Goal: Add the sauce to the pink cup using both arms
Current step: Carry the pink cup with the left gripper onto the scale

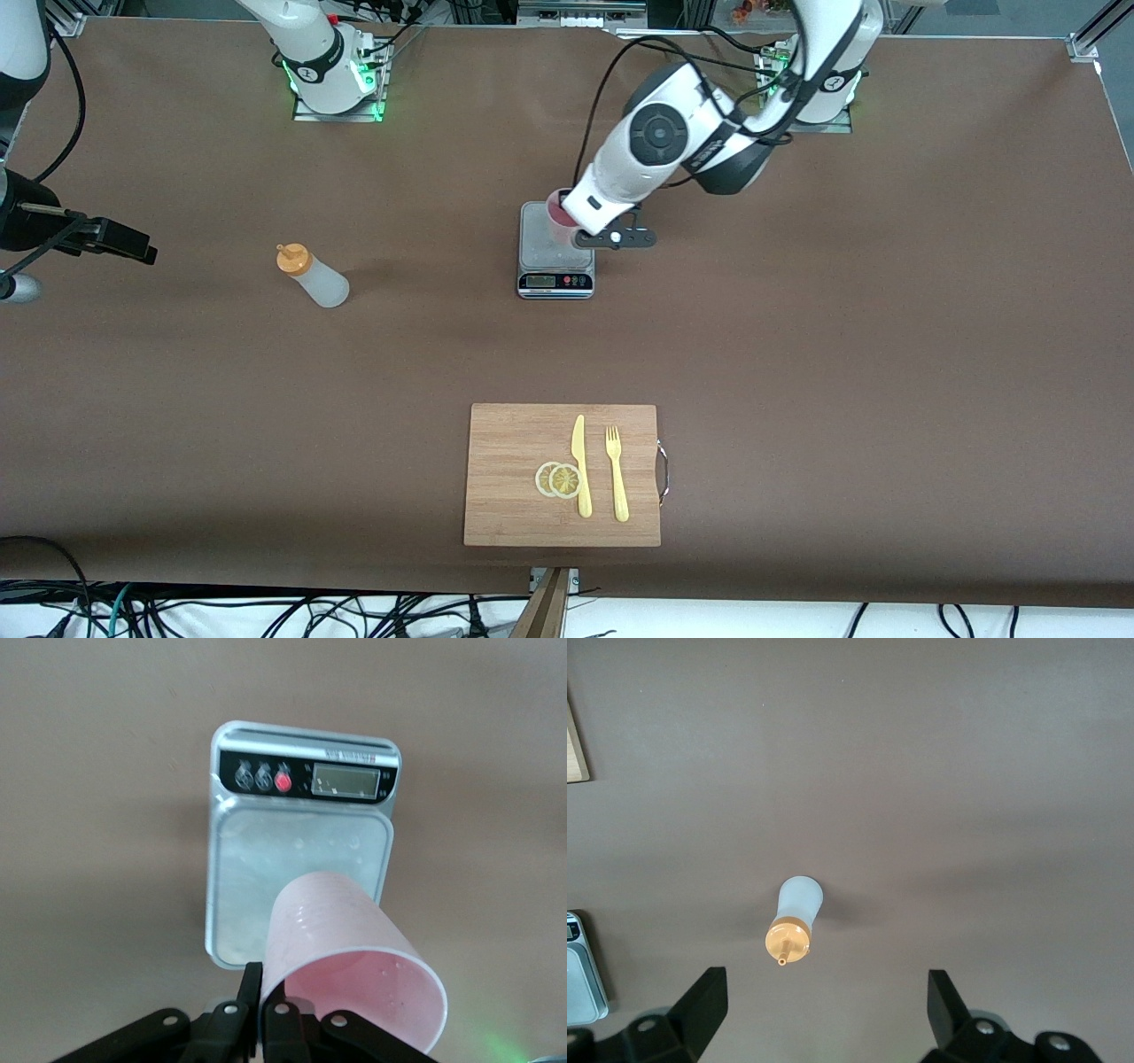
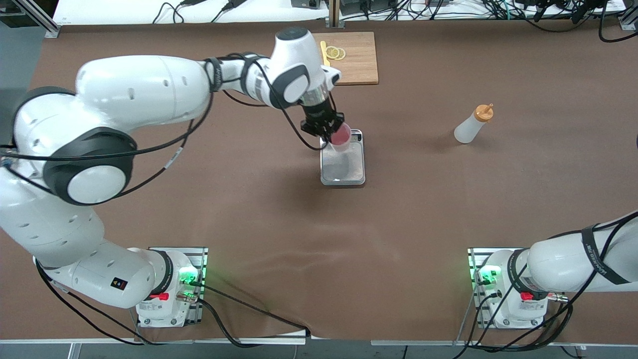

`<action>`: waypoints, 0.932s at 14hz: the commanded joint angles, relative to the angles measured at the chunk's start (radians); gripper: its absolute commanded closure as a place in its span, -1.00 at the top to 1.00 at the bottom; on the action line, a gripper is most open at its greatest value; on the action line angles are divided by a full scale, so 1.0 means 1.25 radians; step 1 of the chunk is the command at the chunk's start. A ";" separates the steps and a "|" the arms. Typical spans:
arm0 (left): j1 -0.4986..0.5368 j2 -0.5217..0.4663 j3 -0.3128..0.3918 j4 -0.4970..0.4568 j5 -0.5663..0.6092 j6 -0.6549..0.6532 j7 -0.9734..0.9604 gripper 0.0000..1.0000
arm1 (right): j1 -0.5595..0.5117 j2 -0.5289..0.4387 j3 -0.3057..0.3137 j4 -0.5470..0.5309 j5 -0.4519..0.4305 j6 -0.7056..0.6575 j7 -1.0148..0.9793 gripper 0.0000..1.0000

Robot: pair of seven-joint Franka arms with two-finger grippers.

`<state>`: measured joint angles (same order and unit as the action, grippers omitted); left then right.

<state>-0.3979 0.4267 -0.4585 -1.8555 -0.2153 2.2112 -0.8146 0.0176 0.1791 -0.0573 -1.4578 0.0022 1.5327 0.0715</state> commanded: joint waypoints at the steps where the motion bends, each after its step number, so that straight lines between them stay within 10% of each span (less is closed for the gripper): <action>1: -0.044 0.057 0.013 0.064 0.051 -0.009 -0.101 -1.00 | -0.003 0.008 -0.001 0.020 0.008 -0.008 0.002 1.00; 13: -0.084 0.111 0.062 0.082 0.067 -0.010 -0.135 -1.00 | -0.012 0.009 -0.001 0.019 0.007 -0.012 0.002 1.00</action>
<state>-0.4815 0.5474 -0.3932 -1.7878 -0.1563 2.2123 -0.9560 0.0077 0.1813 -0.0599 -1.4578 0.0022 1.5326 0.0715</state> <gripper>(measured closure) 0.960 0.000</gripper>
